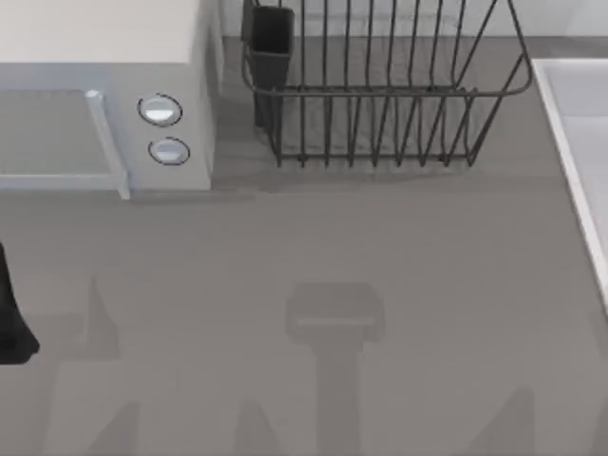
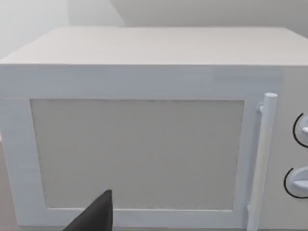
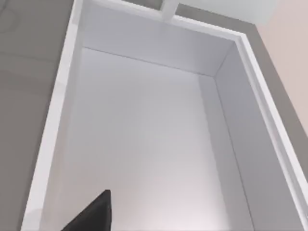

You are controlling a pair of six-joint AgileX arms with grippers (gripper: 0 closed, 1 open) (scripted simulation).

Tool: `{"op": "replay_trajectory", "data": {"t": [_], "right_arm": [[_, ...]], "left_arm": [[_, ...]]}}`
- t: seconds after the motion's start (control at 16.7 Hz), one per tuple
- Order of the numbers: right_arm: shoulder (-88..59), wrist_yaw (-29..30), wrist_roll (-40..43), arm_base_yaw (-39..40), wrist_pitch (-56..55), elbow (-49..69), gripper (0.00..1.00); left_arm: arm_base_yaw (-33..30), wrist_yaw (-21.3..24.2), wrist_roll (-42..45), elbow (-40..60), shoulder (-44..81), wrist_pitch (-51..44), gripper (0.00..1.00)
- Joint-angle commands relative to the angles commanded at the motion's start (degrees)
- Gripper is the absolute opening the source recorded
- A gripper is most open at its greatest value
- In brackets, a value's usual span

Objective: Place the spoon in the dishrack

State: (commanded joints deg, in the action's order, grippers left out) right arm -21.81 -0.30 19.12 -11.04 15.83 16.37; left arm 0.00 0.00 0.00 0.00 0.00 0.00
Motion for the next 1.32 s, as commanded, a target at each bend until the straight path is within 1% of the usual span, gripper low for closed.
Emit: {"op": "replay_trajectory", "data": {"t": [0.42,0.72,0.96,1.32], "right_arm": [[-38.59,0.56,29.07,-16.39,24.03,22.94,1.00],[-58.69,0.51,45.33,-25.91,37.58,36.73,1.00],[-67.41,0.06,52.45,-30.05,43.30,42.87,1.00],[-68.26,0.01,53.20,-30.27,43.83,43.43,1.00]], "left_arm": [[0.00,0.00,0.00,0.00,0.00,0.00,1.00],[0.00,0.00,0.00,0.00,0.00,0.00,1.00],[0.00,0.00,0.00,0.00,0.00,0.00,1.00],[0.00,0.00,0.00,0.00,0.00,0.00,1.00]]}}
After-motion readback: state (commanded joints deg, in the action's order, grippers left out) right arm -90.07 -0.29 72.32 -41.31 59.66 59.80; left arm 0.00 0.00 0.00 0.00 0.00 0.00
